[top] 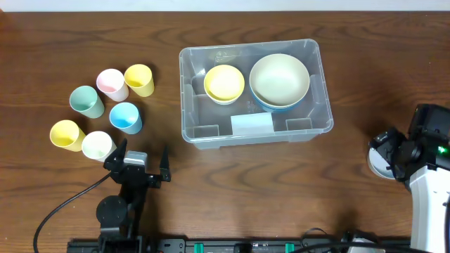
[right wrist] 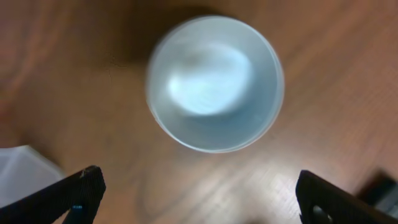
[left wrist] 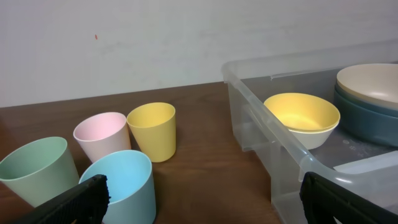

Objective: Pack container
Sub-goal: 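Withdraw the right gripper to the right side, then lower the right gripper onto the grey-blue bowl rim and grasp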

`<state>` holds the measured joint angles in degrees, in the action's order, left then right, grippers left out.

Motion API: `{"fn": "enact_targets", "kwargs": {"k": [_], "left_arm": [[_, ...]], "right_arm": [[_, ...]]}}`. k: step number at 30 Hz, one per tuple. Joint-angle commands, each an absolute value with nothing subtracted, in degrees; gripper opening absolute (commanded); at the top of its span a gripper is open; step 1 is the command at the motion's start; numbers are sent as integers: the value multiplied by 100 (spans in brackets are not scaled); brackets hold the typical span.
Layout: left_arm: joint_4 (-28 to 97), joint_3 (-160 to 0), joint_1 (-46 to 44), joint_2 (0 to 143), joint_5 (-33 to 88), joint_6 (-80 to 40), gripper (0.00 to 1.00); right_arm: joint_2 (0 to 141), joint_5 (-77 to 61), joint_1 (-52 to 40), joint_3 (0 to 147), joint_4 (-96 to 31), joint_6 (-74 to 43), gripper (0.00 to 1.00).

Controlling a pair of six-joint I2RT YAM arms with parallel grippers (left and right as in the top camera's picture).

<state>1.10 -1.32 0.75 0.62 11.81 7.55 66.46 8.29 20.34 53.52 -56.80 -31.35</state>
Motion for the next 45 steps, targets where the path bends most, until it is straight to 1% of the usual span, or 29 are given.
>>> {"fn": "enact_targets", "kwargs": {"k": [1, 4, 11, 14, 20, 26, 28, 33, 38, 43, 45], "left_arm": [[296, -23, 106, 27, 1247, 790, 98], [294, -23, 106, 30, 1247, 790, 98], [296, -23, 106, 30, 1247, 790, 98], [294, -23, 106, 30, 1247, 790, 98], [296, -23, 106, 30, 1247, 790, 98], [294, -23, 106, 30, 1247, 790, 98], [294, -23, 106, 30, 1247, 790, 98], [296, -23, 106, 30, 1247, 790, 98], [296, -23, 106, 30, 1247, 790, 98], [296, -23, 106, 30, 1247, 790, 98], [296, -23, 106, 30, 1247, 790, 98]], "right_arm": [[6783, 294, 2071, 5225, -5389, -2517, 99], [6984, 165, 2071, 5127, -5035, -2388, 99], [7822, 156, 2071, 5033, -4512, -2390, 93], [8147, 139, 2071, 5033, -4364, -2390, 87], [8615, 102, 2071, 5033, -4145, -2390, 63], [8866, 102, 2067, 5033, -3986, -2392, 51], [8912, 108, 2067, 5033, -3944, -2390, 45], [8927, 106, 2067, 5033, -3854, -2392, 43], [8930, 148, 2067, 5013, -3787, -2392, 36], [9015, 167, 2067, 4995, -3745, -2392, 35], [9030, 169, 2067, 4995, -3701, -2392, 30]]}}
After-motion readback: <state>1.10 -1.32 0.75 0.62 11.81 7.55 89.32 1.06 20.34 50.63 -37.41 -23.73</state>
